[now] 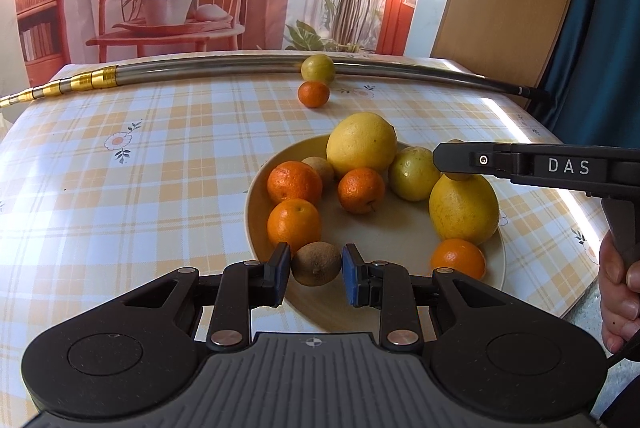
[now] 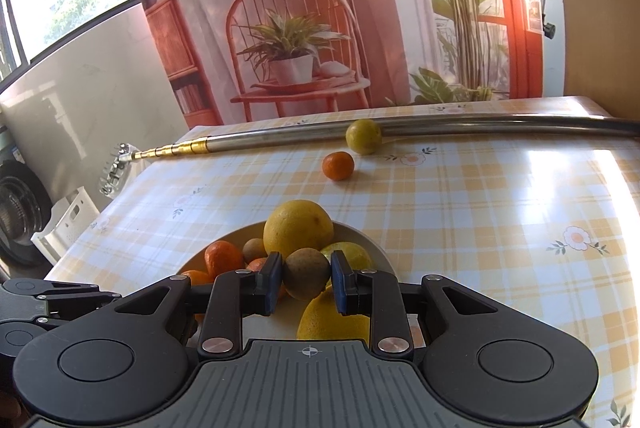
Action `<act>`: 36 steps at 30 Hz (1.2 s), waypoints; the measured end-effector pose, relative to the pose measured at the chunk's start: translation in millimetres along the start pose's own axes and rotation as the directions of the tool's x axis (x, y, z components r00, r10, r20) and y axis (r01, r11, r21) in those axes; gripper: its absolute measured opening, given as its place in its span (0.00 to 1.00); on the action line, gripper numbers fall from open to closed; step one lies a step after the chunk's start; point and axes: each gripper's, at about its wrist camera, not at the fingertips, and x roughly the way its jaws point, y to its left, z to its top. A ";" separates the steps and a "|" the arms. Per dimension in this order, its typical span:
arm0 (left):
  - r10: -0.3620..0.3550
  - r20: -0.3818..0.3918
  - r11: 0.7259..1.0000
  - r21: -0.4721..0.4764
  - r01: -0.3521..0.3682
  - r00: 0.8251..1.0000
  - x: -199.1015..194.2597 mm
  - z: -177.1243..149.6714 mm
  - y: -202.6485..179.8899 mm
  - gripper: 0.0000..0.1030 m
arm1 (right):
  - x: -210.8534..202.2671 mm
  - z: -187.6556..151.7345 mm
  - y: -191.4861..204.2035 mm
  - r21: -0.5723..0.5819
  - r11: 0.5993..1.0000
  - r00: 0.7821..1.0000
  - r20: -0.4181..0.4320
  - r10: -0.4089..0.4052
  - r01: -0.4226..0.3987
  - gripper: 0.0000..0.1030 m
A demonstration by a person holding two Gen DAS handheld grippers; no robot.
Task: Organize fruits
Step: 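Carry both kiwis over the cream bowl, lower them in and open both tools, then move both tools from the bowl toward the last mandarin and lemon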
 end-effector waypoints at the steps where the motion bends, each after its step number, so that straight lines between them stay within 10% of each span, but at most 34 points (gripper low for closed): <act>1: 0.004 0.000 1.000 0.001 -0.004 1.000 0.3 0.1 0.0 0.29 | 0.5 -0.4 -0.2 0.000 1.000 1.000 -0.002 -0.002 0.002 0.23; 36: 0.029 0.028 1.000 0.001 -0.030 0.999 -3.3 3.0 0.7 0.29 | 0.4 1.4 -5.2 0.008 1.000 1.000 0.000 -0.019 0.019 0.27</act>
